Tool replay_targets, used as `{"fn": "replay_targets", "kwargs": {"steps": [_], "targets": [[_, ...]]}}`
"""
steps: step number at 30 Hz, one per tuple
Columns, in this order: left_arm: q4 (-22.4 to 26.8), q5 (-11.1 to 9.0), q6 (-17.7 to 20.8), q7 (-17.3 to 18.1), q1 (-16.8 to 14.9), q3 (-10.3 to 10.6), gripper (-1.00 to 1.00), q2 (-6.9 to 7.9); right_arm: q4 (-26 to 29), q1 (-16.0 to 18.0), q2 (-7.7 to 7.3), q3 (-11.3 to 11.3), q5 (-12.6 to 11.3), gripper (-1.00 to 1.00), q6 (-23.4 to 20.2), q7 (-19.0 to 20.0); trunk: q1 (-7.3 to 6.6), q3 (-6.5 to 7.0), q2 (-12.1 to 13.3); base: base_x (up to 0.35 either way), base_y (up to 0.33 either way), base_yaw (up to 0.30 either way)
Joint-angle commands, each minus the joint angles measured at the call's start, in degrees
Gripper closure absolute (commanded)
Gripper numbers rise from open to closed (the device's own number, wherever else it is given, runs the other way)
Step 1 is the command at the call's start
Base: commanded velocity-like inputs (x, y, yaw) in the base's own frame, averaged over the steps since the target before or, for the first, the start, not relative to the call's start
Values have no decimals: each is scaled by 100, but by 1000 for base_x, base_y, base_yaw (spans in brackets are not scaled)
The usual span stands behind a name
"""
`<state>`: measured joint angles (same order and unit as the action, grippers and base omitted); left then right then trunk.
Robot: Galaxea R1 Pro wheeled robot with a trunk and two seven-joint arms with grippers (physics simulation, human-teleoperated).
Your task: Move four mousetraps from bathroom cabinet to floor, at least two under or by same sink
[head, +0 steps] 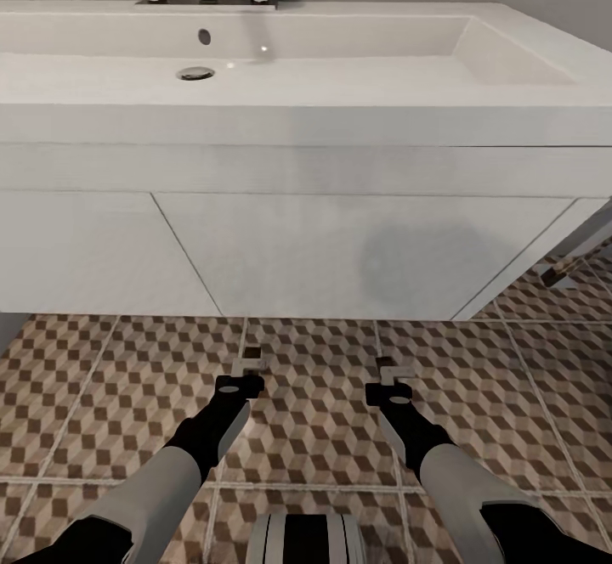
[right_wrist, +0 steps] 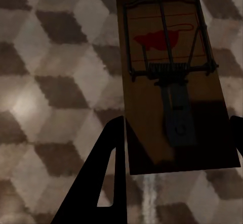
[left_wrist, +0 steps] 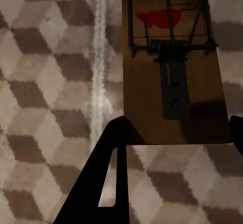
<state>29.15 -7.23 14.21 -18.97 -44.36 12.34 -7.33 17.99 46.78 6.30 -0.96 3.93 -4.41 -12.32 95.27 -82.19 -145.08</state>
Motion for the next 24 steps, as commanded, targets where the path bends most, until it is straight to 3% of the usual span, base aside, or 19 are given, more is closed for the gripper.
{"fn": "replay_targets", "kwargs": {"steps": [1, 12, 24], "targets": [[12, -53, 29, -63, -2, 49, 100, 8, 12, 1, 3, -9, 38, 100, -44, -16, -1, -4, -1, 0, 0, 0], [29, -42, 29, -63, -2, 50, 100, 10, 12, 0, 3, -9, 38, 100, -48, -16, -1, -4, -1, 0, 0, 0], [29, -59, 29, -58, -2, 50, 100, 13, 12, -1, 3, -9, 38, 100, -45, -16, 30, -270, -17, 0, 0, 0]]}}
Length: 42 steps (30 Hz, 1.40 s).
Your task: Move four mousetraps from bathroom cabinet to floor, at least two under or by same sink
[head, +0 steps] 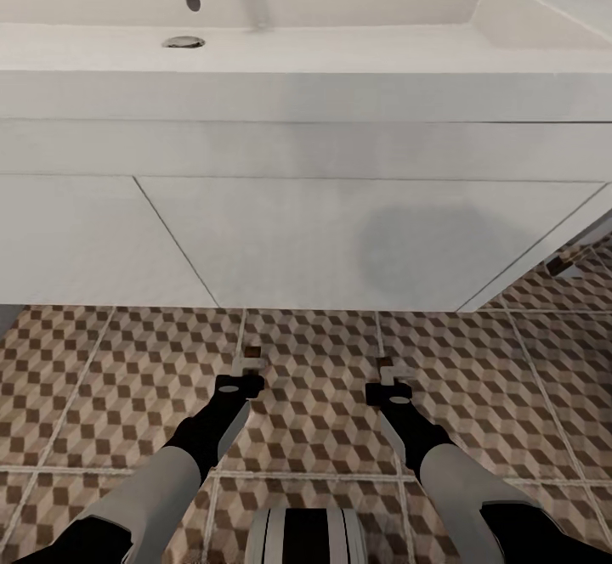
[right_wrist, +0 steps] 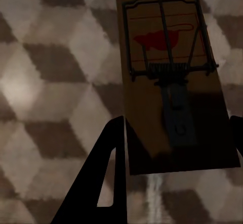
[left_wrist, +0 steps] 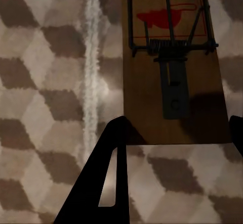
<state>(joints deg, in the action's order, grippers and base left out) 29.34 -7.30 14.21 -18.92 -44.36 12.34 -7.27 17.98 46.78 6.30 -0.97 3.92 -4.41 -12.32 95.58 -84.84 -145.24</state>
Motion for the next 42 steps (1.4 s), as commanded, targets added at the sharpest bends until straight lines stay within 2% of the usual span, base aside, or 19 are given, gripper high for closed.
{"fn": "replay_targets", "kwargs": {"steps": [1, 20, 29, 42], "targets": [[10, -52, 29, -64, -2, 49, 100, 6, 12, 0, 3, -9, 39, 100, -44, -16, 1, -26, -3, 0, 0, 0], [-41, -76, 37, -39, -2, 46, 100, 5, 21, -1, 3, -9, 39, 100, -42, -16, 4, -48, -4, 0, 0, 0], [-18, -79, 38, -46, -2, 45, 100, 2, 21, 2, 3, -9, 39, 100, -43, -16, 27, -248, -16, 0, 0, 0], [-14, -79, 33, -68, -2, 49, 100, -3, 21, 4, 3, -9, 41, 100, -42, -16, 27, -248, -16, 0, 0, 0]]}}
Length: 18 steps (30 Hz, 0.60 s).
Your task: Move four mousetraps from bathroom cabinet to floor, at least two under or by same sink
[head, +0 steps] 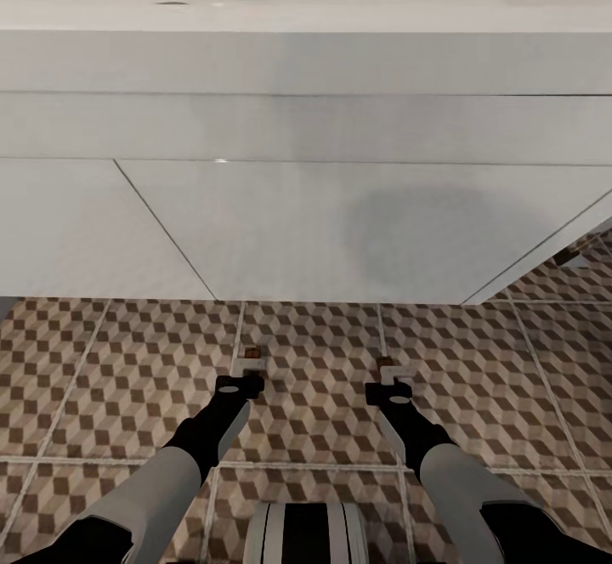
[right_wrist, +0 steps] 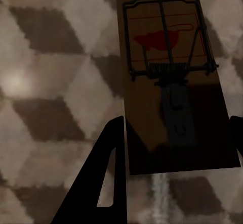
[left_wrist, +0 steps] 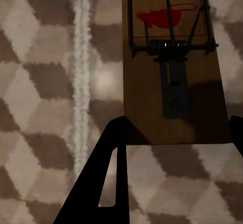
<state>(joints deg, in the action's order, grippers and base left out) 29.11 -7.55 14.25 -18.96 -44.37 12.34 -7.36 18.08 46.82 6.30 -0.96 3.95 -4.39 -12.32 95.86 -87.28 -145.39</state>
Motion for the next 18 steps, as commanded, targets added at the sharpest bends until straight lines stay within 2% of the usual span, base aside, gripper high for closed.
{"fn": "replay_targets", "kwargs": {"steps": [1, 18], "targets": [[10, -54, 29, -63, -2, 49, 100, 6, 12, -1, 3, -9, 37, 100, -44, -16, -1, -3, -1, 0, 0, 0], [16, -54, 25, -63, -2, 49, 100, 6, 81, 3, 3, -16, 27, 100, -44, -16, -1, -3, -1, 0, 0, 0]]}}
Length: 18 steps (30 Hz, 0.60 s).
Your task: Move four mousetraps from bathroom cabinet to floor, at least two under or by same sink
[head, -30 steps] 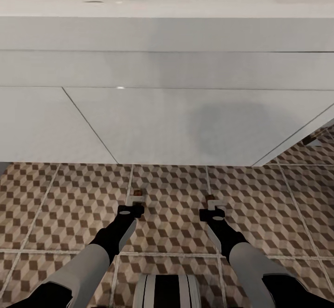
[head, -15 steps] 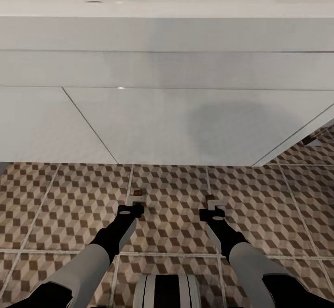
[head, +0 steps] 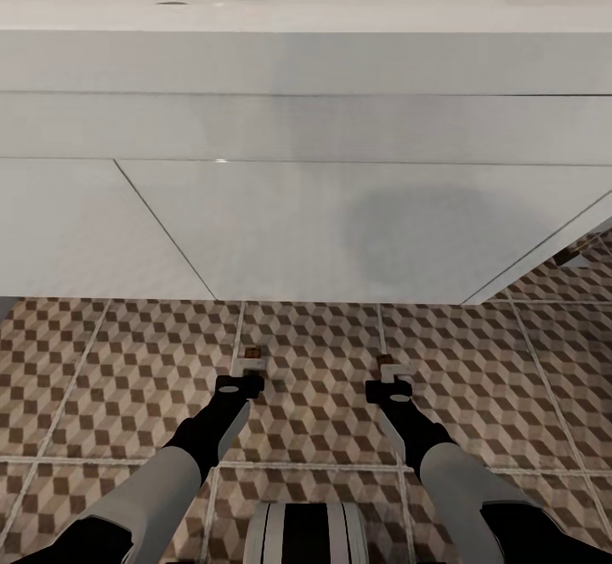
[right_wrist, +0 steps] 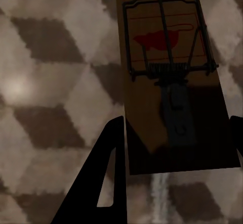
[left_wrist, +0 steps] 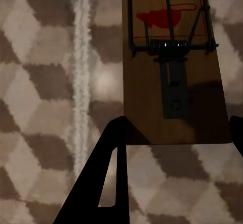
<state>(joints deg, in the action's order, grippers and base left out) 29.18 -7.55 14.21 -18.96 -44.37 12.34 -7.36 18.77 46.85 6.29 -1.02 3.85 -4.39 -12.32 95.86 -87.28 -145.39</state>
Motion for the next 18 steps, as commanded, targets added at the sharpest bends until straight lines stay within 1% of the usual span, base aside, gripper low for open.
{"fn": "replay_targets", "kwargs": {"steps": [1, 18], "targets": [[9, -53, 29, -63, -2, 49, 100, 6, 12, -2, 3, -11, 37, 100, -44, -16, -1, -3, -1, 0, 0, 0], [18, -51, 29, -63, -2, 49, 100, 6, 21, -2, 3, -13, 37, 100, -37, -16, -1, -3, -1, 0, 0, 0]]}}
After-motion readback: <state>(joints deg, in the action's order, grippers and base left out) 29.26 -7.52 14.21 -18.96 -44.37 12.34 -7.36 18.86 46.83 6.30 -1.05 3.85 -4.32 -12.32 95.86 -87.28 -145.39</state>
